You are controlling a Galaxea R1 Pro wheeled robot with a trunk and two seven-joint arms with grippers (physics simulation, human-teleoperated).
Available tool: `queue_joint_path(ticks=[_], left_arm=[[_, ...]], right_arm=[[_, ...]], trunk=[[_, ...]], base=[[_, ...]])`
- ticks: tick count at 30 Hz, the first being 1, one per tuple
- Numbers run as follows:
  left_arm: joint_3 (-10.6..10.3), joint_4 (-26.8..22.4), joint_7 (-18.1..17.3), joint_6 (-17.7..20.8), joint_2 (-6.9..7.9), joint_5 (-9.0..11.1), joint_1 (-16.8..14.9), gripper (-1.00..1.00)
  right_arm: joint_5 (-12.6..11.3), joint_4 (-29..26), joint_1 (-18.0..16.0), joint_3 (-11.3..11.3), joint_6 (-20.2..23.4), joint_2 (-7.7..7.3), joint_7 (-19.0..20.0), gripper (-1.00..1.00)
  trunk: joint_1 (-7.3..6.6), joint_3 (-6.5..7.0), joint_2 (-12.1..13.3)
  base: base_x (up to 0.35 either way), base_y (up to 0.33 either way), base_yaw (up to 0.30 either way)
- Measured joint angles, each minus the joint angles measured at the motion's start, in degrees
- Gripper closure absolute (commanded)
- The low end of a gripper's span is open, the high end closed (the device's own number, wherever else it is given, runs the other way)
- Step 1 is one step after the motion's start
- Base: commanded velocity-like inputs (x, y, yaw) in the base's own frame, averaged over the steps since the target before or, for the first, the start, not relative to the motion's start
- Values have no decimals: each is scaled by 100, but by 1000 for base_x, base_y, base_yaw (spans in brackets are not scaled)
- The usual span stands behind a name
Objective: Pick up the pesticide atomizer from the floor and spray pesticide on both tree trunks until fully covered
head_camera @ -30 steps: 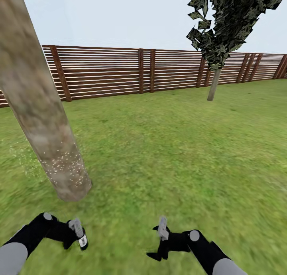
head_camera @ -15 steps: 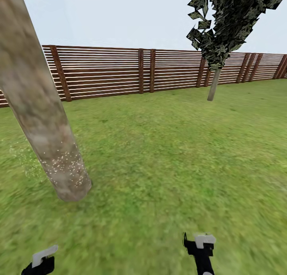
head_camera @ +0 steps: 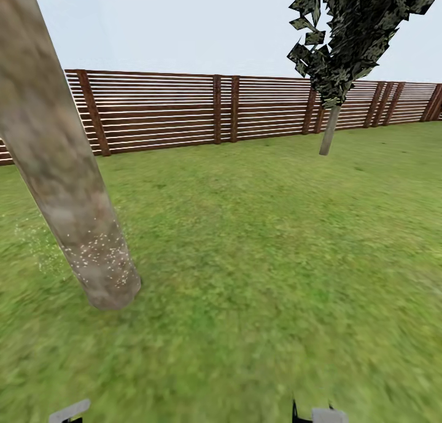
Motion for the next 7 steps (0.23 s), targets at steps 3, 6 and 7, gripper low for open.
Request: queue_joint_path(ticks=[3, 6, 7], left_arm=[[-4, 0, -20, 1, -59, -4, 1, 100], [-3, -3, -24, -5, -75, -16, 1, 100], [-6, -5, -26, -7, -81, -25, 1, 100]], right_arm=[[0, -4, 19, 1, 0, 0, 1, -100], [1, -1, 22, 1, 0, 0, 1, -100], [1, -1, 22, 1, 0, 0, 1, -100]], trunk=[[0, 0, 0], [0, 0, 0], [0, 0, 0]], base=[[0, 0, 0], [0, 0, 0], [0, 0, 0]])
